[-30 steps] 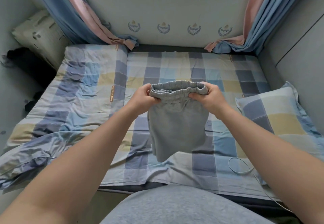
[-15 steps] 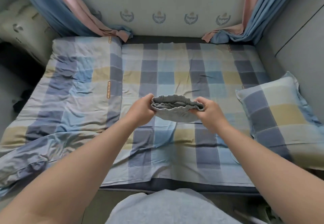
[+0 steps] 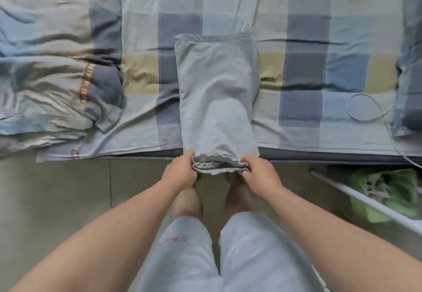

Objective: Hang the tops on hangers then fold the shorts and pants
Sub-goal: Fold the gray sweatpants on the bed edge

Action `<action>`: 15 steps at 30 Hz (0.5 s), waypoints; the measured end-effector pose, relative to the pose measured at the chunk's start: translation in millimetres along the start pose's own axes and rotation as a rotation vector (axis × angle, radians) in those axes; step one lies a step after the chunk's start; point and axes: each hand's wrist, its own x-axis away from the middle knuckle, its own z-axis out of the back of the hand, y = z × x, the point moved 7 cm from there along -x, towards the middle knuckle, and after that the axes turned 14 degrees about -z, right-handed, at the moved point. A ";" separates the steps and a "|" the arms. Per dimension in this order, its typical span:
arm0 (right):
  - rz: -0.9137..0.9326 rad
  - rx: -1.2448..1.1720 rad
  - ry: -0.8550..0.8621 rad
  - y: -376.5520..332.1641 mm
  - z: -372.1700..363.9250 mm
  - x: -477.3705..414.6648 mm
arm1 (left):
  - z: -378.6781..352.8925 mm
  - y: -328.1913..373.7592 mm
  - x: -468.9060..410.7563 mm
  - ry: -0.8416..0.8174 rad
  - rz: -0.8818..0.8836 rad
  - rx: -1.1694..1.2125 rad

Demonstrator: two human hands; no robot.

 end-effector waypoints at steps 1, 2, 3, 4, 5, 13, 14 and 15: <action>-0.027 0.000 -0.034 9.7 -19.9 -2.6 | -19.4 -11.9 -3.5 -0.038 0.009 -0.001; -0.057 0.003 -0.071 19.2 -38.3 -3.8 | -36.5 -22.3 -5.6 -0.076 0.018 -0.004; -0.085 0.007 -0.105 27.7 -53.7 -4.4 | -50.2 -30.5 -6.8 -0.109 0.024 -0.007; -0.104 0.009 -0.136 33.8 -65.7 -4.6 | -61.7 -36.9 -7.3 -0.141 0.029 -0.008; -0.114 0.012 -0.164 38.3 -74.8 -4.4 | -71.6 -41.8 -6.5 -0.180 0.034 -0.007; -0.101 -0.023 -0.279 30.8 -61.7 -9.6 | -74.4 -39.1 -1.3 -0.327 0.062 0.121; -0.093 -0.045 -0.252 24.9 -50.9 -15.4 | -65.1 -35.0 -6.1 -0.297 0.053 0.183; -0.089 -0.064 -0.221 18.6 -39.3 -22.4 | -53.8 -30.3 -11.9 -0.261 0.045 0.247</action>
